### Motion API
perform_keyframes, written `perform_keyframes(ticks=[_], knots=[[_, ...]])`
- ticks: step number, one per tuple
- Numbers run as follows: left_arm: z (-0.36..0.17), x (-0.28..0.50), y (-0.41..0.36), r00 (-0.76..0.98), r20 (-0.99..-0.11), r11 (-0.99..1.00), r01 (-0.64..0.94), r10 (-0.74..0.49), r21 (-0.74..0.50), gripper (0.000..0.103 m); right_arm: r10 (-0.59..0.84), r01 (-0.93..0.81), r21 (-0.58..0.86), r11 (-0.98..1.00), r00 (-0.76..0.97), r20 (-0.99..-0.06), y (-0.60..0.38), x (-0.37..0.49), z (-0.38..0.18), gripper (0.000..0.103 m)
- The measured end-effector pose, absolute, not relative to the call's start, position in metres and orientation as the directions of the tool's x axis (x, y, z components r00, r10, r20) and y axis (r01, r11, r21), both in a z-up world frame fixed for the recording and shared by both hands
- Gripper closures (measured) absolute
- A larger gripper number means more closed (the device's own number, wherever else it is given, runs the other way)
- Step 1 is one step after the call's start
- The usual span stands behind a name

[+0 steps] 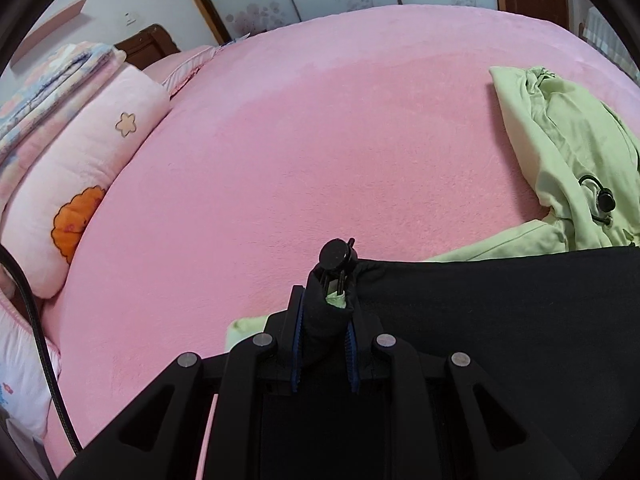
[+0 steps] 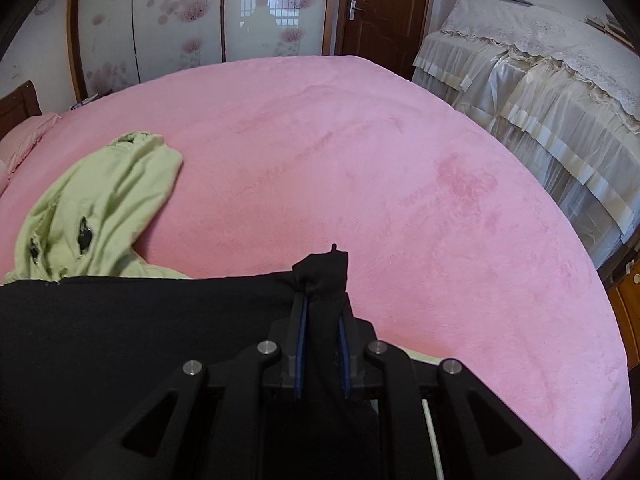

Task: Fold large clothes
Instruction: 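Carry the held hem with both tools over the jacket toward the hood, then lay the hem down near the hood and open both tools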

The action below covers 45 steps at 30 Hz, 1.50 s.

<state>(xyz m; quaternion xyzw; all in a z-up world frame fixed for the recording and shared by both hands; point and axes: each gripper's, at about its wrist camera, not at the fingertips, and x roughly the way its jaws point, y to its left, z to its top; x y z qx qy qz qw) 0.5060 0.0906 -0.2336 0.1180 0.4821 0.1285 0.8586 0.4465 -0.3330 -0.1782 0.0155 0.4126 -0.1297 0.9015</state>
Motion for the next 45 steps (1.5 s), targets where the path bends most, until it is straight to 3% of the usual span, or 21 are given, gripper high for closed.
perform_keyframes(ticks=[9, 13, 15, 20, 27, 32, 34, 36, 45], knots=[[-0.259, 0.51, 0.079, 0.529, -0.764, 0.918, -0.082, 0.369, 0.387, 0.086, -0.281, 0.273, -0.139, 0.952, 0.599, -0.75, -0.328, 0.449, -0.203, 0.088], [-0.256, 0.508, 0.082, 0.523, -0.773, 0.925, -0.087, 0.358, 0.37, 0.081, -0.293, 0.276, -0.155, 0.949, 0.579, -0.761, -0.328, 0.447, -0.198, 0.076], [-0.245, 0.505, 0.092, 0.505, -0.808, 0.95, -0.088, 0.302, 0.3, 0.077, -0.299, 0.278, -0.162, 0.947, 0.571, -0.765, -0.328, 0.441, -0.19, 0.069], [-0.203, 0.476, 0.11, 0.49, -0.864, 0.994, -0.062, 0.113, 0.095, 0.072, -0.221, 0.236, -0.09, 0.968, 0.618, -0.754, -0.321, 0.408, -0.153, 0.068], [-0.132, 0.397, 0.09, 0.474, -0.881, 0.996, 0.085, -0.008, 0.037, 0.068, -0.066, 0.107, 0.008, 0.994, 0.67, -0.74, -0.271, 0.349, -0.09, 0.068], [-0.09, 0.34, 0.067, 0.445, -0.878, 0.982, 0.136, -0.178, -0.131, 0.06, 0.09, -0.036, 0.089, 0.995, 0.668, -0.739, -0.213, 0.304, -0.052, 0.068], [-0.084, 0.318, 0.055, 0.448, -0.867, 0.974, 0.159, -0.22, -0.165, 0.055, 0.139, -0.08, 0.116, 0.99, 0.664, -0.735, -0.19, 0.287, -0.046, 0.062], [-0.086, 0.299, 0.041, 0.464, -0.851, 0.968, 0.169, -0.244, -0.185, 0.054, 0.167, -0.101, 0.133, 0.986, 0.666, -0.727, -0.172, 0.275, -0.047, 0.053], [-0.189, 0.277, 0.027, 0.538, -0.832, 0.99, 0.03, -0.135, -0.141, 0.053, 0.206, -0.081, 0.2, 0.976, 0.628, -0.75, -0.145, 0.26, -0.135, 0.053]])
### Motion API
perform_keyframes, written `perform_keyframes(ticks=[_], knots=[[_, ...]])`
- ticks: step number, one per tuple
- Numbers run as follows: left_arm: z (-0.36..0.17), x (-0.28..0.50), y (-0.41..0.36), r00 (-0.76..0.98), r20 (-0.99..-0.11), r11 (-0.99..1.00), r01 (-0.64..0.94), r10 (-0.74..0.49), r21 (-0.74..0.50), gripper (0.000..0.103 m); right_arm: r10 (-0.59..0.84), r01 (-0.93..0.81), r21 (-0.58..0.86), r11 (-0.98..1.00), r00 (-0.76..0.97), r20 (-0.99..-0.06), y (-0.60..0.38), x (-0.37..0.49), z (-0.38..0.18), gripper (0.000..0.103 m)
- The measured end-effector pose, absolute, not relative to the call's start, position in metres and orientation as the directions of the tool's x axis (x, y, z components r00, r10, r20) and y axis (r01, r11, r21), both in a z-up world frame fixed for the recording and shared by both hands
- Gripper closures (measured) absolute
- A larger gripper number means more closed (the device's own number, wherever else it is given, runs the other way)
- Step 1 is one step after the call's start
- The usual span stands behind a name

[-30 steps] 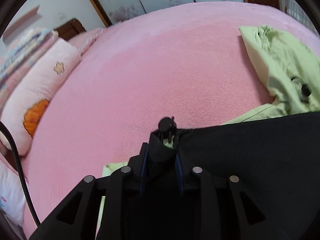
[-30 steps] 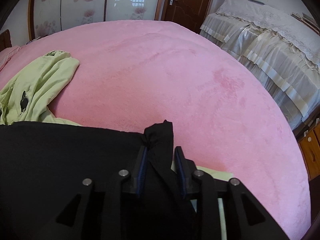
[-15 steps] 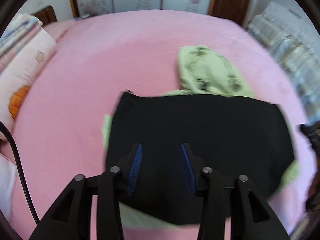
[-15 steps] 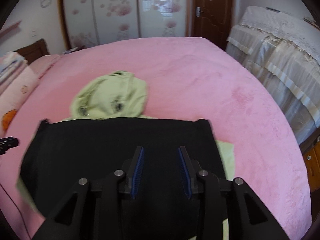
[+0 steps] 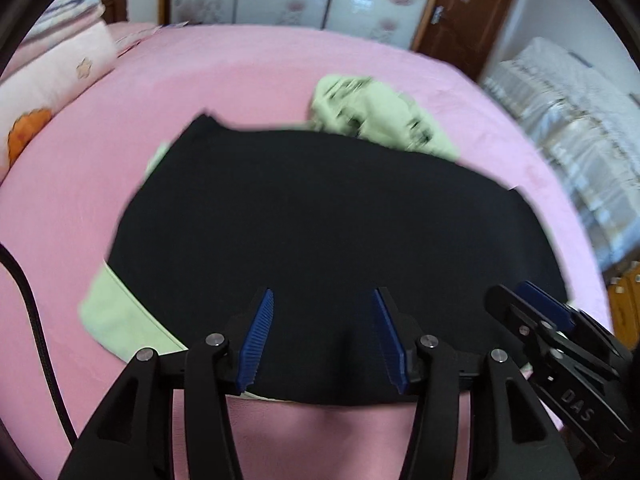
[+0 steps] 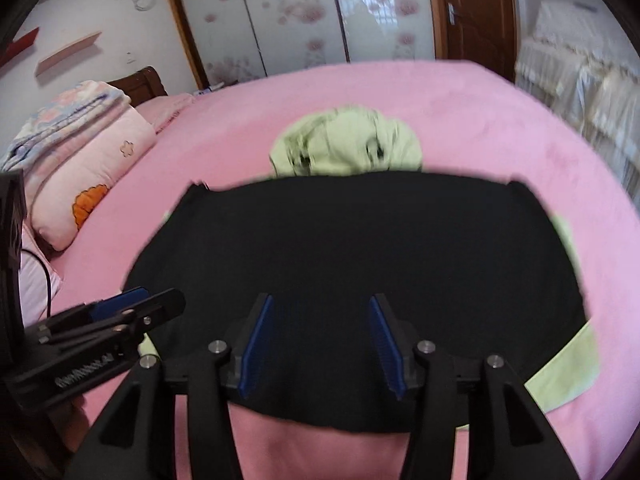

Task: Fold large clothes
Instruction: 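Lay the hem down near the hood and open both tools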

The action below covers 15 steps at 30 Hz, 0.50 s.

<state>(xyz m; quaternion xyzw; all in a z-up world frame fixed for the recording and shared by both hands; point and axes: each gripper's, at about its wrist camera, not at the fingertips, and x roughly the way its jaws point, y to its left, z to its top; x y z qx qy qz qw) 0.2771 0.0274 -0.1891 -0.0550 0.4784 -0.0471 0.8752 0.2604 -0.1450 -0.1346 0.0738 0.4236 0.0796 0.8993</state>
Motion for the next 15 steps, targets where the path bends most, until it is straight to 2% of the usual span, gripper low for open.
perform_keyframes(ticks=[4, 7, 9, 12, 13, 14, 15], knots=[[-0.232, 0.281, 0.035, 0.521, -0.852, 0.998, -0.004, -0.045, -0.055, 0.051, 0.145, -0.043, 0.148, 0.988, 0.589, -0.795, -0.162, 0.261, -0.18, 0.054], [-0.235, 0.279, 0.048, 0.544, -0.838, 0.999, 0.005, -0.047, -0.053, 0.051, 0.075, -0.024, 0.076, 0.997, 0.624, -0.778, -0.19, 0.253, -0.189, 0.058], [-0.234, 0.278, 0.062, 0.552, -0.834, 0.999, -0.011, -0.021, -0.032, 0.051, -0.036, 0.036, -0.017, 0.999, 0.638, -0.769, -0.213, 0.249, -0.191, 0.058], [-0.231, 0.278, 0.089, 0.56, -0.829, 0.999, -0.042, 0.013, -0.013, 0.052, -0.091, 0.13, -0.012, 0.991, 0.625, -0.775, -0.264, 0.245, -0.196, 0.058], [-0.231, 0.278, 0.098, 0.561, -0.828, 0.999, -0.052, 0.025, -0.005, 0.054, -0.094, 0.157, 0.007, 0.988, 0.623, -0.776, -0.284, 0.243, -0.197, 0.062], [-0.231, 0.277, 0.109, 0.563, -0.826, 0.998, -0.051, 0.011, -0.021, 0.055, -0.07, 0.155, 0.034, 0.987, 0.62, -0.781, -0.296, 0.241, -0.197, 0.081], [-0.231, 0.277, 0.115, 0.563, -0.826, 0.998, -0.047, -0.003, -0.036, 0.062, -0.059, 0.155, 0.046, 0.987, 0.615, -0.786, -0.305, 0.241, -0.196, 0.098]])
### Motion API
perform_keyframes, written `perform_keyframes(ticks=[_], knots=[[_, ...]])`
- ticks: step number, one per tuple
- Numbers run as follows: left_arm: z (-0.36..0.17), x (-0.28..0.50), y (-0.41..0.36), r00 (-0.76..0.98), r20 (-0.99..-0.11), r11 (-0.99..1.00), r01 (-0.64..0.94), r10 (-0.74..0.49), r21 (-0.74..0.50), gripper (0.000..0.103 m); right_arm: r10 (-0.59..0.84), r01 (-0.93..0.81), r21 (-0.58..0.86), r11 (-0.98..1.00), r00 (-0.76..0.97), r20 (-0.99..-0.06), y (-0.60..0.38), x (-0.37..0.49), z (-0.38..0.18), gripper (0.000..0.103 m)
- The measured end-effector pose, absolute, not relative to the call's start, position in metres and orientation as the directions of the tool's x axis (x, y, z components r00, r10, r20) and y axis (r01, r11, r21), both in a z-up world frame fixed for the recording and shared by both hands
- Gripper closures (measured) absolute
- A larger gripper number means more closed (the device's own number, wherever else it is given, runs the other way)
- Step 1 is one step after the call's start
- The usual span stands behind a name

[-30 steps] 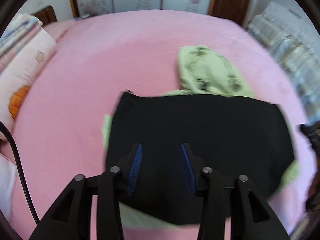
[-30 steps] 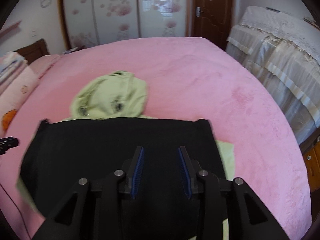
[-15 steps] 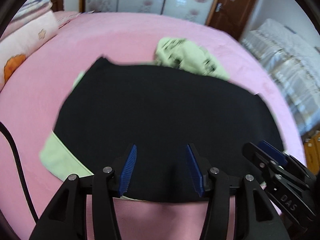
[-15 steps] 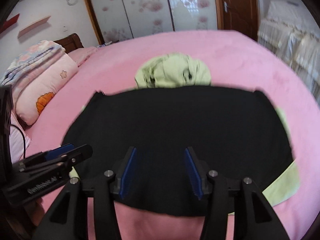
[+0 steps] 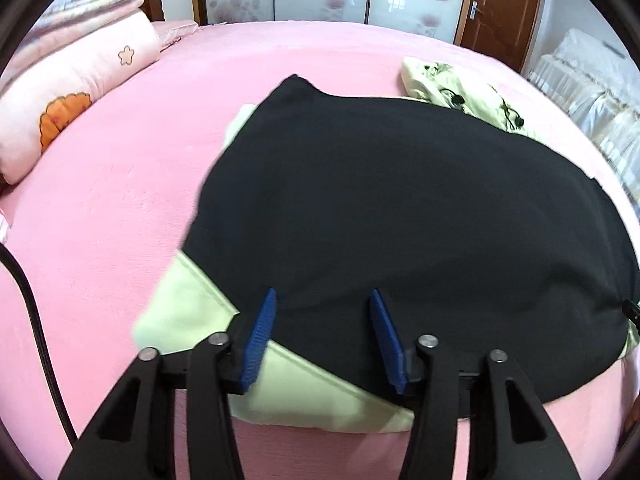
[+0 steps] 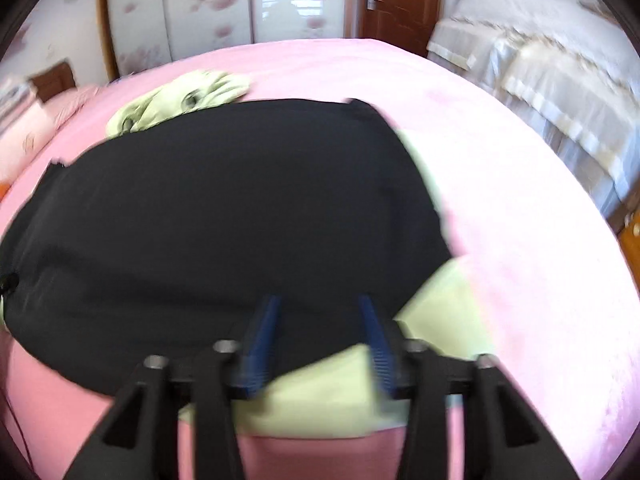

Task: Fold large clothes
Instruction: 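Lay the hem down near the hood and open both tools, then smooth the folded jacket flat with both tools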

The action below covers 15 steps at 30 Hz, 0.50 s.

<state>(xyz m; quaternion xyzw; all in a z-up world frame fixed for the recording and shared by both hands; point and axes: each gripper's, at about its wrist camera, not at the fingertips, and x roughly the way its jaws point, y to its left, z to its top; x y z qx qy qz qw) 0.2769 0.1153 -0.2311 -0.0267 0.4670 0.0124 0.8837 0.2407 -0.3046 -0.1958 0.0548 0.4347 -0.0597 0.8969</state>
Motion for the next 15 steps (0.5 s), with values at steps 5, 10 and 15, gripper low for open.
perform_keyframes(ticks=[5, 10, 15], knots=[[-0.231, 0.276, 0.123, 0.56, -0.828, 0.998, -0.044, -0.021, -0.055, 0.068, -0.061, 0.162, 0.049, 0.986, 0.607, -0.792, -0.314, 0.238, -0.193, 0.103], [-0.229, 0.284, 0.12, 0.536, -0.844, 0.997, -0.057, -0.017, -0.057, 0.068, -0.091, 0.172, 0.016, 0.985, 0.595, -0.799, -0.309, 0.24, -0.195, 0.099], [-0.227, 0.289, 0.123, 0.508, -0.86, 0.996, -0.041, -0.044, -0.076, 0.067, -0.077, 0.161, 0.022, 0.987, 0.58, -0.811, -0.308, 0.244, -0.194, 0.094]])
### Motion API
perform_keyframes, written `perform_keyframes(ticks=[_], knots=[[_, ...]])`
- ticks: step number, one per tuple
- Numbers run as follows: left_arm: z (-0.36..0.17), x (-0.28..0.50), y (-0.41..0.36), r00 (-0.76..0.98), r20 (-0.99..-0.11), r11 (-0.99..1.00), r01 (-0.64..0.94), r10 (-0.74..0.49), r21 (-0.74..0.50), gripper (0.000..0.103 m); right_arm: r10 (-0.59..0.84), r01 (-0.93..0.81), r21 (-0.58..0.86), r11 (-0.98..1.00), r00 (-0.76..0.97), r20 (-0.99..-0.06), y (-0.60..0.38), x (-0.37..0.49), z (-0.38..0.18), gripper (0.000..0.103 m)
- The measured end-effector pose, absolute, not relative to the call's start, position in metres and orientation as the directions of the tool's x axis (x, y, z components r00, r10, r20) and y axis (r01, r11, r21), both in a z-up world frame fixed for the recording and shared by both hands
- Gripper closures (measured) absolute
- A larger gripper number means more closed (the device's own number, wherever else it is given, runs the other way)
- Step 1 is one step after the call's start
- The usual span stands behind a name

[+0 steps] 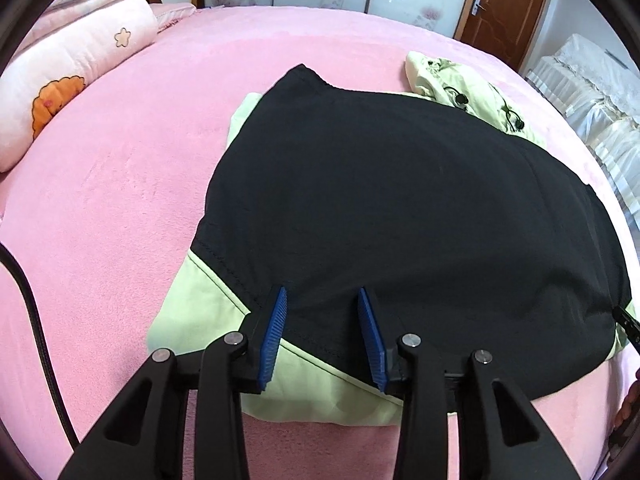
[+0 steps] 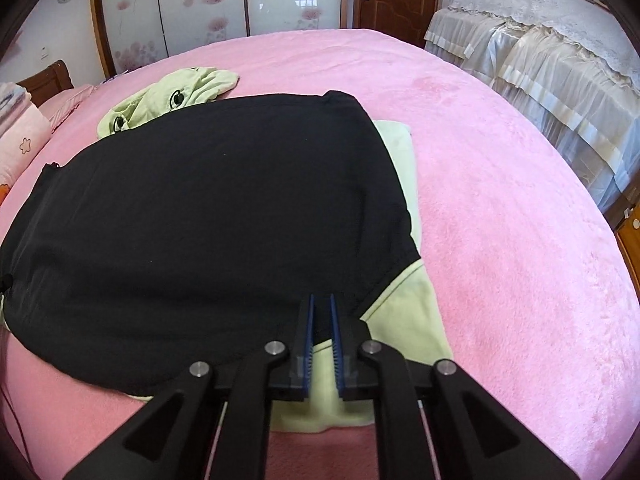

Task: Fold large clothes
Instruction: 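Smooth the folded jacket flat with both tools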

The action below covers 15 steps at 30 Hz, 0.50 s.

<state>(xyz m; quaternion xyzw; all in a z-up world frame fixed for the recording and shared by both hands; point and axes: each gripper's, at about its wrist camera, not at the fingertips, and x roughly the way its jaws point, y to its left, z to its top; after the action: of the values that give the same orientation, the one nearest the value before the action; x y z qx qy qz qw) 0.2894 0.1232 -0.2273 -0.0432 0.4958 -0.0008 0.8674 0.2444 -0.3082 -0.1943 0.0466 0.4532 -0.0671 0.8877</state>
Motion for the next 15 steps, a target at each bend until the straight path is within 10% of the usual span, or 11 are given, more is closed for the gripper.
perform_keyframes(ticks=[10, 15], knots=[[-0.227, 0.301, 0.115, 0.438, -0.897, 0.998, 0.028, -0.062, -0.055, 0.055, -0.063, 0.172, 0.034, 0.985, 0.528, -0.847, -0.307, 0.25, -0.194, 0.091], [-0.222, 0.311, 0.106, 0.359, -0.932, 0.999, 0.043, -0.04, -0.027, 0.049, -0.046, 0.16, 0.032, 0.987, 0.459, -0.888, -0.304, 0.256, -0.189, 0.074]])
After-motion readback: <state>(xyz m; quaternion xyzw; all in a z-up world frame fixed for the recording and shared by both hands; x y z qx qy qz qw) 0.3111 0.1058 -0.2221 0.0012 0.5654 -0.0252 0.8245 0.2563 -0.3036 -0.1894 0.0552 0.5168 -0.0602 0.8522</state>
